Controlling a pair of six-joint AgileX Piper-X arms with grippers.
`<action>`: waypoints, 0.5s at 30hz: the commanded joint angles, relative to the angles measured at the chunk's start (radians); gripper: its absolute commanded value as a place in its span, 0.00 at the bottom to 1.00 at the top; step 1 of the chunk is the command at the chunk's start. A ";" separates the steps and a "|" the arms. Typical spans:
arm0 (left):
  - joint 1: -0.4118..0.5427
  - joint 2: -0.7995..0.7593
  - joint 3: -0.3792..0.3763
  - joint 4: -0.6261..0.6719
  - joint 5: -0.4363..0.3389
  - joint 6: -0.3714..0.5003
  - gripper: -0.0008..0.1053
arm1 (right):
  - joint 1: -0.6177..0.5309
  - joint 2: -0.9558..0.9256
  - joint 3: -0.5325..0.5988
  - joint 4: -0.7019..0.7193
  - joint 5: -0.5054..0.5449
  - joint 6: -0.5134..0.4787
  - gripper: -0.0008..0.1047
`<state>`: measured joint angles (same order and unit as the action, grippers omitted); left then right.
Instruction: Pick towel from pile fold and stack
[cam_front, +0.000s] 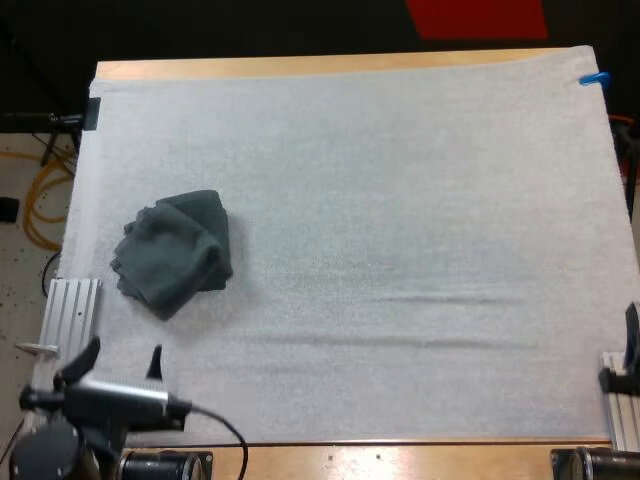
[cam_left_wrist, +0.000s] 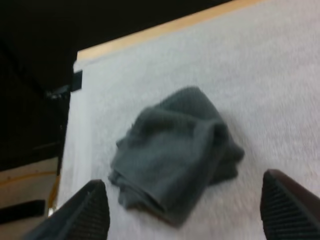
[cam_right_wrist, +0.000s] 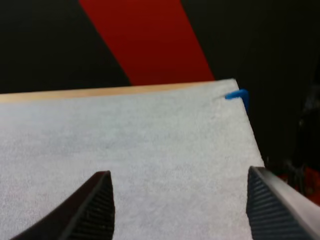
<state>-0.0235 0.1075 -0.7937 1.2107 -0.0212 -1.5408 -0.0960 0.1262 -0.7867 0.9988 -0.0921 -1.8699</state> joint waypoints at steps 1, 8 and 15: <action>-0.005 -0.033 0.010 0.033 -0.013 -0.006 0.59 | -0.004 -0.050 0.020 0.000 -0.001 -0.011 0.54; -0.005 -0.160 0.056 0.238 -0.030 -0.006 0.59 | -0.004 -0.170 0.111 0.052 0.012 0.033 0.54; -0.004 -0.266 0.074 0.361 -0.107 -0.004 0.59 | -0.004 -0.175 0.164 0.023 -0.002 0.034 0.54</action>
<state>-0.0235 -0.0109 -0.7223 1.5394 -0.1028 -1.5408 -0.0960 -0.0131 -0.6217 1.0417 -0.0870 -1.8368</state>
